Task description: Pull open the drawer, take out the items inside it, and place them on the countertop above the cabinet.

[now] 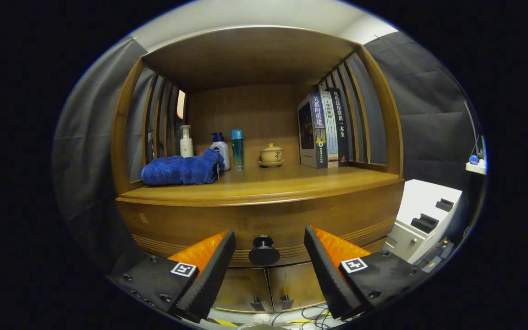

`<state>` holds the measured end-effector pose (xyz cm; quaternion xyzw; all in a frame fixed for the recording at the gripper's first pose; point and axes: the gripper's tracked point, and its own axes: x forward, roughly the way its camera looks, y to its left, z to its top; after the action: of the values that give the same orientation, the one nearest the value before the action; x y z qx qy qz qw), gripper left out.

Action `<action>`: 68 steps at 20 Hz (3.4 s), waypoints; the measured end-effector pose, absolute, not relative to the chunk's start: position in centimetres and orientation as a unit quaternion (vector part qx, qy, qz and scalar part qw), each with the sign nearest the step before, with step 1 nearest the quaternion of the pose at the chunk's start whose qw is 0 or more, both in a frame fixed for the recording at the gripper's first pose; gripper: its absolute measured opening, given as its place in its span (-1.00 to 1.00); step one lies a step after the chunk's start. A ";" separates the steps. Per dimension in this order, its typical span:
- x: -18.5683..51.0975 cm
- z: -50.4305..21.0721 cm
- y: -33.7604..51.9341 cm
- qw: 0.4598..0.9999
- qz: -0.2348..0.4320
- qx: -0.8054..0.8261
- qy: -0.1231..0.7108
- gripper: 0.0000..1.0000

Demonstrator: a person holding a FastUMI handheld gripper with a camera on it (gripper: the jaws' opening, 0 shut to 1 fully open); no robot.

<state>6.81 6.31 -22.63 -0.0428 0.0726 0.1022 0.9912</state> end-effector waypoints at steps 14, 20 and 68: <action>9.6 -27.0 6.9 0.987 0.117 -0.038 0.100 0.32; 9.8 -27.2 7.0 0.986 0.124 -0.019 0.109 0.08; -3.2 -27.8 3.8 0.982 0.084 -0.089 0.142 -0.28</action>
<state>-3.24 3.80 -27.76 -0.0890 0.1418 0.0842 0.9823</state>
